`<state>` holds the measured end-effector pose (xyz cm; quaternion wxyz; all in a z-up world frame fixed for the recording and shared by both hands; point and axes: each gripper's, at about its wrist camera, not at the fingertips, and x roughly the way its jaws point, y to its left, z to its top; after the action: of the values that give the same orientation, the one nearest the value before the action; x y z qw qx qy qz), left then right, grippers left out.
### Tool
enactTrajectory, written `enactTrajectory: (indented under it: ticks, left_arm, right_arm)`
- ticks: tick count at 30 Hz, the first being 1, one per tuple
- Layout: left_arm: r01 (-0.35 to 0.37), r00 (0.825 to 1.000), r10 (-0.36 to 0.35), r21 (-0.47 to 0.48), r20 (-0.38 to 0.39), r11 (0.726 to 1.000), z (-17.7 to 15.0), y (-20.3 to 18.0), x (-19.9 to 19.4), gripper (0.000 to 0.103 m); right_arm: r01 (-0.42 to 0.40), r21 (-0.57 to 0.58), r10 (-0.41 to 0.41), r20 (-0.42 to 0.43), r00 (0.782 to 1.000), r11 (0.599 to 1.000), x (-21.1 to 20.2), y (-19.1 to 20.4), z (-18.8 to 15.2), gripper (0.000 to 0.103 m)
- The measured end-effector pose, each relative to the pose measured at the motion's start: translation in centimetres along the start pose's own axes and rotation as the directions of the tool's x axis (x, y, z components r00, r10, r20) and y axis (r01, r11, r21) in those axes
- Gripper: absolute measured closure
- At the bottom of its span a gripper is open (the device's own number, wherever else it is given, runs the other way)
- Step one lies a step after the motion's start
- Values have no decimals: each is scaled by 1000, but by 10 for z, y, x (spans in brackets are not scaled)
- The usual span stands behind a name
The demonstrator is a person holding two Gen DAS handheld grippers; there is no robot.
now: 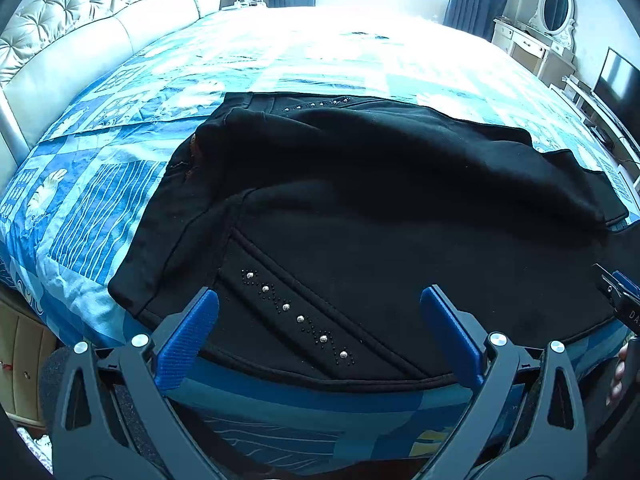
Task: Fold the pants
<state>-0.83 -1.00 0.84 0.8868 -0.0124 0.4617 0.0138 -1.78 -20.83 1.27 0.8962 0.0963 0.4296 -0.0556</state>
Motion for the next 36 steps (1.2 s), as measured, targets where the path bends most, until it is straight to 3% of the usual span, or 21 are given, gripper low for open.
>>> enactTrajectory:
  ticks: [36]
  left_arm:
    - [-4, 1000, 4, -5, -12, 1000, -2, 1, 2, 2]
  right_arm:
    - [-8, -5, 8, -20, 1000, 1000, 5, 2, -3, 4]
